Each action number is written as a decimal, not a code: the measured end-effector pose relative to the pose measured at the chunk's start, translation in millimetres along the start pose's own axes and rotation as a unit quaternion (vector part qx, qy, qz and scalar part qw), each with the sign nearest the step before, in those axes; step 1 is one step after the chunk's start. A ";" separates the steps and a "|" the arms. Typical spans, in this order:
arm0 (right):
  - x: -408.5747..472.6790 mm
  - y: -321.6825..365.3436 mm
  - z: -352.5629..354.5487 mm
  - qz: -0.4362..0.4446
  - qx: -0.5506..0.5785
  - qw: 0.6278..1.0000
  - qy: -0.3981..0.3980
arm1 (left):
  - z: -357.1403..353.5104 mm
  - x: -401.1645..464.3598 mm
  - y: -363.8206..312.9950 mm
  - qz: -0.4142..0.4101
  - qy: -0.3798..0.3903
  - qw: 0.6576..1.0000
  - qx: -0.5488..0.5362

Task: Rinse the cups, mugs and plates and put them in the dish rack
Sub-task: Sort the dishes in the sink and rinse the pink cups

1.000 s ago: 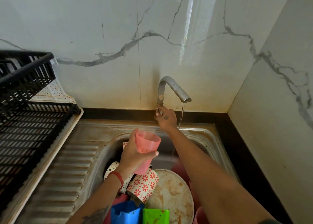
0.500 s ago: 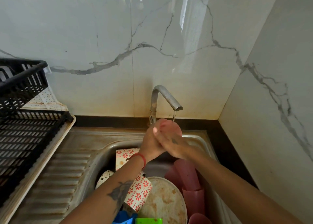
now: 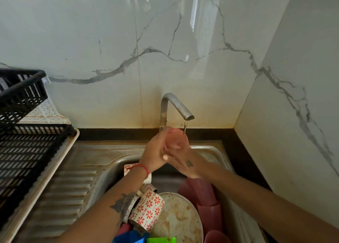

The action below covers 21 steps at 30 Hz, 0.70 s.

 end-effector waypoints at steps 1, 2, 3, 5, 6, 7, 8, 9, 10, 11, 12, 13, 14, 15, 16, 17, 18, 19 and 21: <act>-3.6 -10.1 7.4 0.037 -0.129 0.990 0.030 | 3.6 1.7 1.2 -0.002 0.020 1.000 0.023; -5.6 -18.7 14.0 0.060 -0.210 0.975 0.044 | 4.6 3.1 0.9 -0.007 0.021 0.999 0.038; -4.7 -22.0 16.4 0.062 -0.234 0.970 0.034 | 3.6 4.0 -0.9 -0.015 0.010 0.999 0.042; 1.1 -10.0 11.9 0.001 -0.115 0.993 -0.036 | -2.9 3.5 -6.1 -0.017 -0.018 1.000 0.019; 4.7 -1.3 4.5 -0.047 0.020 0.996 -0.068 | -6.0 1.9 -7.4 -0.011 -0.022 1.000 -0.006; 7.7 3.5 -2.5 -0.080 0.137 0.984 -0.079 | -7.9 0.2 -7.1 -0.008 -0.020 0.999 -0.025; 7.4 4.9 -8.5 -0.094 0.180 0.976 -0.076 | -7.9 -0.9 -5.3 -0.013 -0.010 1.000 -0.025; 2.5 5.0 -11.2 -0.081 0.156 0.983 -0.053 | -6.0 -1.1 -3.3 -0.023 0.013 1.000 -0.006; -5.0 2.0 -8.6 -0.043 0.070 0.997 -0.013 | -2.7 -0.1 -1.2 -0.034 0.047 0.998 0.018; -12.0 -3.7 -3.0 0.015 -0.062 0.998 0.010 | 0.8 1.5 0.3 -0.043 0.081 0.995 0.038; -16.2 -11.0 3.4 0.077 -0.207 0.975 0.008 | 3.5 4.0 0.7 -0.048 0.107 0.992 0.047; -17.4 -17.9 9.7 0.128 -0.299 0.946 -0.013 | 5.0 6.3 -0.5 -0.048 0.117 0.991 0.042; -16.4 -19.8 13.4 0.138 -0.345 0.928 -0.025 | 4.9 8.5 -2.6 -0.040 0.107 0.993 0.026; -11.9 -18.8 14.2 0.110 -0.334 0.936 -0.029 | 3.3 9.9 -5.3 -0.026 0.079 0.996 0.004; -7.0 -14.7 15.0 0.071 -0.289 0.953 -0.050 | -0.2 9.8 -8.1 -0.005 0.040 0.999 -0.017; -2.1 -11.3 15.2 0.028 -0.230 0.970 -0.076 | -4.5 8.4 -11.4 0.018 0.001 0.999 -0.035; 1.7 -8.3 12.9 -0.008 -0.183 0.978 -0.101 | -8.9 6.2 -14.5 0.036 -0.030 0.998 -0.051; 4.4 -4.5 10.2 -0.031 -0.135 0.984 -0.115 | -12.4 4.0 -17.0 0.041 -0.051 0.996 -0.061; 1.0 2.3 5.7 -0.039 -0.082 0.992 -0.084 | -13.0 1.5 -16.8 0.018 -0.062 0.997 -0.044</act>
Point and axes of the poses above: each hand's wrist, its own x-axis towards the middle knuckle, its own z-axis out of the back of the hand, y = z × x, the point moved 2 cm from there along x, towards the middle knuckle, and after that the axes turned 2 degrees about z, right-handed, at the moved point
